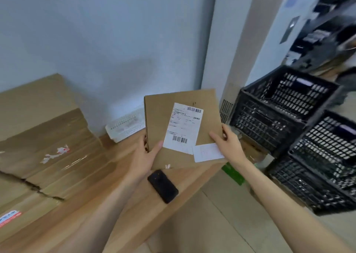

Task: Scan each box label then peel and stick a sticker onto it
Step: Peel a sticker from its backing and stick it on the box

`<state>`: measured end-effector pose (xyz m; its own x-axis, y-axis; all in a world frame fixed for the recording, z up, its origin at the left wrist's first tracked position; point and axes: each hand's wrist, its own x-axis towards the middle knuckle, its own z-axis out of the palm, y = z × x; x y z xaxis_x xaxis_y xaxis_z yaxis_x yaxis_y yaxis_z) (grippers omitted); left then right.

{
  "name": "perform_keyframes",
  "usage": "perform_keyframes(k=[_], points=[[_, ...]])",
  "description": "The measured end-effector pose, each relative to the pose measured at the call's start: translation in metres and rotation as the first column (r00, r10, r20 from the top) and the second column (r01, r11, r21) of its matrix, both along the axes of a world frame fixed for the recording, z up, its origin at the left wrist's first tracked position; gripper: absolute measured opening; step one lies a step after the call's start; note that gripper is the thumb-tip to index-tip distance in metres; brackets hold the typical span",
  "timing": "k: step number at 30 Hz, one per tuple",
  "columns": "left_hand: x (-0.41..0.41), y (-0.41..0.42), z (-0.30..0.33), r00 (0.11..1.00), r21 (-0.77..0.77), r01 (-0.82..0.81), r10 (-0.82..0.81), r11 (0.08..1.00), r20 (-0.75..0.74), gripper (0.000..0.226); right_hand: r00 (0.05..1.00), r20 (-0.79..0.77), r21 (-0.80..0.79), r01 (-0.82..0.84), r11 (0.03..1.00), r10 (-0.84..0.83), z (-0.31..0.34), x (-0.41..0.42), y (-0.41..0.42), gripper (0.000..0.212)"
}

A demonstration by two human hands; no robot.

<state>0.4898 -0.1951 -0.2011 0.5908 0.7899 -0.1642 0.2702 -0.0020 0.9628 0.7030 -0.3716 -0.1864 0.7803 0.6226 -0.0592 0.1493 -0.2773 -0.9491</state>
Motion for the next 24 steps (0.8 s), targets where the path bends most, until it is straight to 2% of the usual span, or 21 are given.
perform_keyframes(k=[3,7,9,11,13,15,19,24], points=[[0.057,-0.031,0.029,0.994,0.064,0.11,-0.111,0.992,0.01,0.06,0.99,0.065,0.017,0.128,0.992,-0.129,0.029,0.036,-0.054,0.041],[0.131,-0.076,0.045,0.963,0.133,0.258,-0.266,0.957,0.041,0.074,0.955,0.123,0.05,0.266,0.963,-0.271,0.054,0.074,-0.141,0.044],[0.168,-0.107,0.049,0.925,0.152,0.366,-0.377,0.918,0.052,0.076,0.929,0.139,0.059,0.337,0.94,-0.342,0.062,0.089,-0.188,0.044],[0.201,-0.142,0.057,0.875,0.167,0.467,-0.481,0.868,0.054,0.068,0.9,0.145,0.065,0.407,0.911,-0.412,0.067,0.103,-0.233,0.046],[0.232,-0.175,0.06,0.843,0.205,0.521,-0.537,0.828,0.029,0.07,0.868,0.154,0.064,0.467,0.882,-0.471,0.07,0.112,-0.274,0.045],[0.26,-0.206,0.062,0.812,0.228,0.567,-0.583,0.792,0.006,0.08,0.836,0.141,0.073,0.525,0.848,-0.53,0.071,0.118,-0.311,0.043],[0.307,-0.269,0.064,0.742,0.254,0.651,-0.67,0.715,-0.016,0.069,0.765,0.081,0.079,0.634,0.769,-0.639,0.062,0.129,-0.377,0.048],[0.361,-0.317,0.053,0.647,0.247,0.745,-0.761,0.62,-0.041,0.066,0.673,0.027,0.056,0.737,0.674,-0.739,0.044,0.153,-0.428,0.049]])
